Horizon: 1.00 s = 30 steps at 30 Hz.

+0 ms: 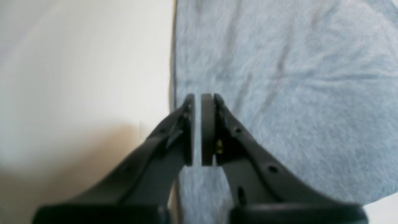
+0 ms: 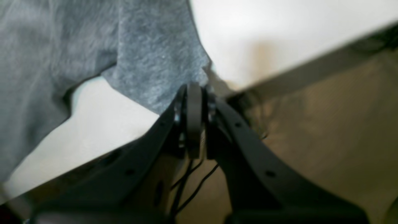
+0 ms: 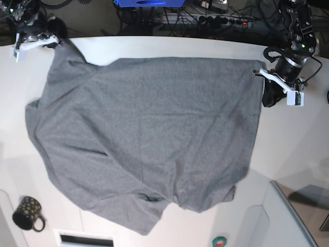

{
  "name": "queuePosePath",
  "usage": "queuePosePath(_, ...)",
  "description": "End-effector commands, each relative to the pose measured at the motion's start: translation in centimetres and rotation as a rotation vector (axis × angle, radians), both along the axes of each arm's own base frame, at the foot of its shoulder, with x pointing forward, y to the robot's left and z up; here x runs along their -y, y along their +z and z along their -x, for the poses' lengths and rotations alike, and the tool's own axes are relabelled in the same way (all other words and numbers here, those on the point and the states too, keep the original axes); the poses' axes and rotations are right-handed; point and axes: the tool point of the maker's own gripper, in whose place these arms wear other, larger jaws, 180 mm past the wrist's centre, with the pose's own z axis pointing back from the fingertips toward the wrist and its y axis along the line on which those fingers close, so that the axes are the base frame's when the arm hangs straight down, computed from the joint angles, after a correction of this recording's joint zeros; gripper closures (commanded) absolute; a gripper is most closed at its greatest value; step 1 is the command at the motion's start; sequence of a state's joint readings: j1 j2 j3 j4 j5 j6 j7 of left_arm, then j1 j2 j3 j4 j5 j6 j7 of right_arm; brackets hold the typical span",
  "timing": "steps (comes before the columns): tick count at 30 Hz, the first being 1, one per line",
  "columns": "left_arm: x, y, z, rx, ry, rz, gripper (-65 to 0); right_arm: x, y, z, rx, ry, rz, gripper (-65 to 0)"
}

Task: Layout the t-shirt on the table in an organized manner, then fold the t-shirt properly
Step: 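Pull the shirt corners apart with both grippers to straighten the edge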

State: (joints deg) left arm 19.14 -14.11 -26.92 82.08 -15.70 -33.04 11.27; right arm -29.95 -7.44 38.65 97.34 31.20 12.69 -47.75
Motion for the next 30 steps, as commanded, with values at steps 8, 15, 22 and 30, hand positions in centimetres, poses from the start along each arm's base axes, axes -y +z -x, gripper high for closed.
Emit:
queuePosePath(8,1.1,-0.9,-0.1,-0.01,-0.027,0.032,-4.1,2.7,2.4,2.7,-0.003,-0.008,0.054,-1.5)
queuePosePath(15,0.8,-1.2,0.0,0.005,-0.021,0.022,-4.4,1.1,1.9,3.9,-0.05,0.054,0.002,-1.5)
queuePosePath(22,0.5,-2.1,0.6,-0.032,-0.037,-0.03,-4.6,-1.9,2.0,2.5,-0.016,0.181,-0.04,-14.9)
queuePosePath(30,-0.4,-3.8,2.1,-0.093,-0.022,-0.024,-36.4,0.9,5.4,-2.7,0.169,0.207,0.109,-28.4)
